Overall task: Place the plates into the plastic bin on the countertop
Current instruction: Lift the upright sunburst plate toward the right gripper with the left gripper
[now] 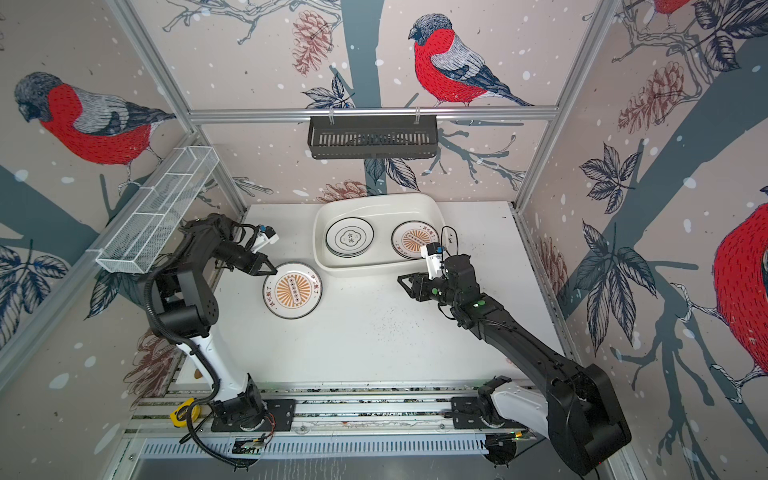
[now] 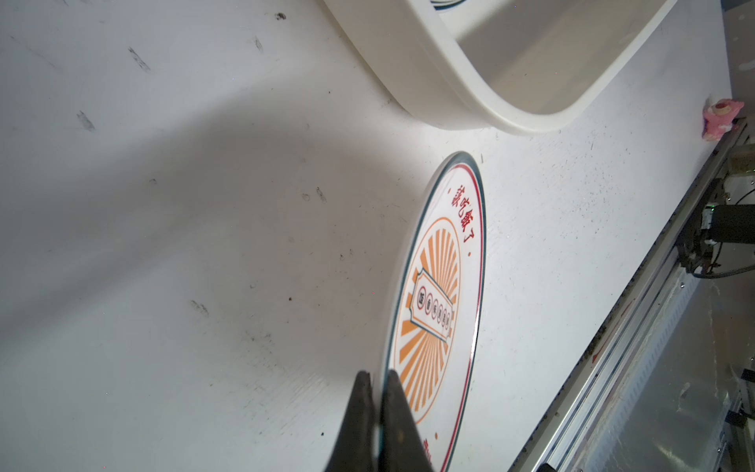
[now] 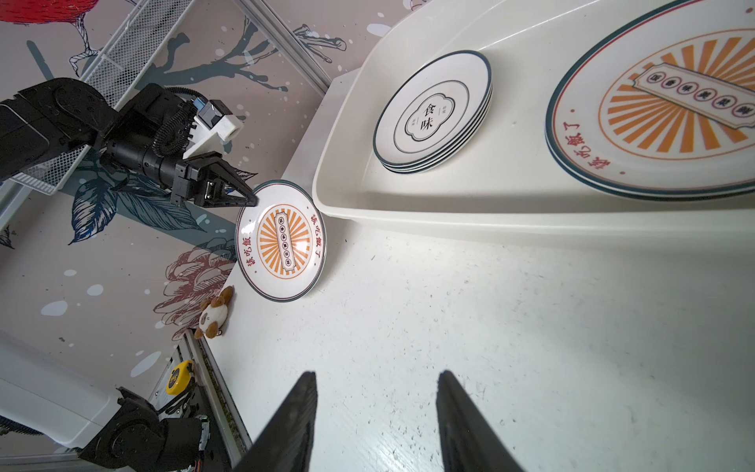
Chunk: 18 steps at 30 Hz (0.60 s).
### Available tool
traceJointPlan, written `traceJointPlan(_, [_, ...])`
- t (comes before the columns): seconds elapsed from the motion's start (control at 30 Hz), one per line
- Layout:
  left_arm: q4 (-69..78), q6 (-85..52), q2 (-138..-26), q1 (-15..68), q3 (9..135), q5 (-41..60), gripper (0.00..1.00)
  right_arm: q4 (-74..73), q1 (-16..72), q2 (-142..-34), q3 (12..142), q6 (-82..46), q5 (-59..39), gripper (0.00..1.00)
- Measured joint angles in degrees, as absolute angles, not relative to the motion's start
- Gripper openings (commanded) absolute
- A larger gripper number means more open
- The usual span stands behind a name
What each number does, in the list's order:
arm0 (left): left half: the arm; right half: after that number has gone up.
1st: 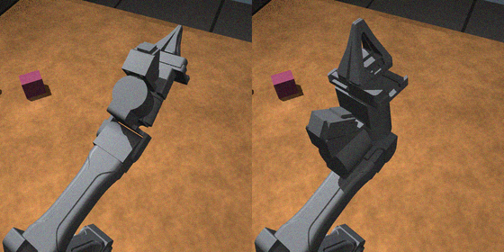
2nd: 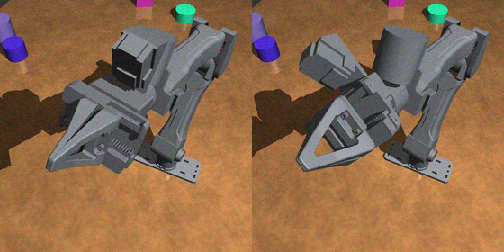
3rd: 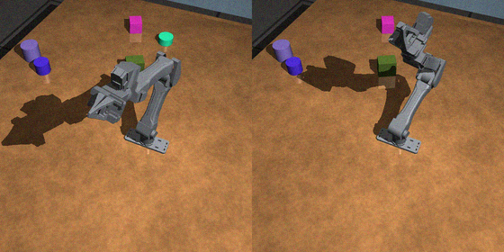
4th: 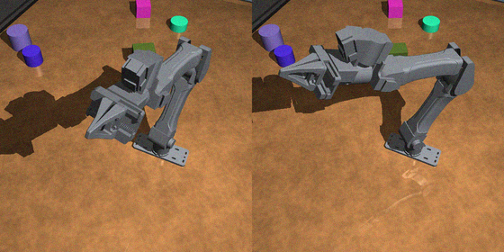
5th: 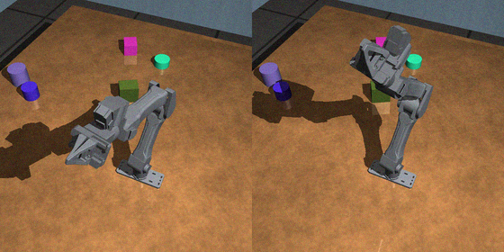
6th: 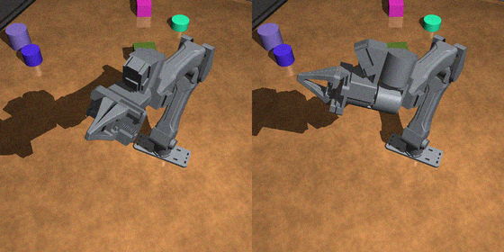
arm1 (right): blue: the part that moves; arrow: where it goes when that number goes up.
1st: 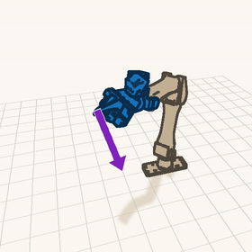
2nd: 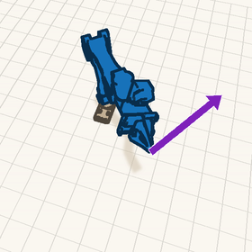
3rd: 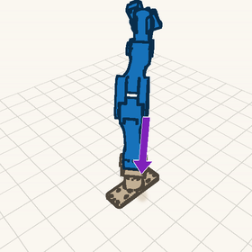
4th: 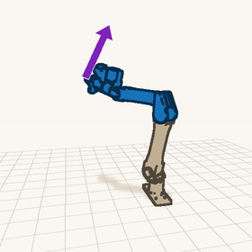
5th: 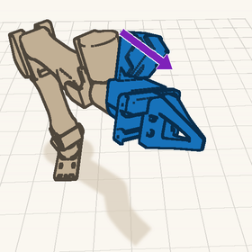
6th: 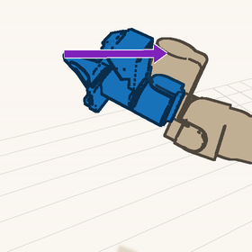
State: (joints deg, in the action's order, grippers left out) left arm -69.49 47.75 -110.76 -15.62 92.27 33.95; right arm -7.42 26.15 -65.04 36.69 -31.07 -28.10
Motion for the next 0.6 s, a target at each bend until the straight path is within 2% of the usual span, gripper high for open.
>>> traceJointPlan(0.6, [-75.42,49.95,-105.62,-11.27,96.33,32.40,0.00,-7.40,26.15,-65.80,38.41,-30.06,-29.19,0.52])
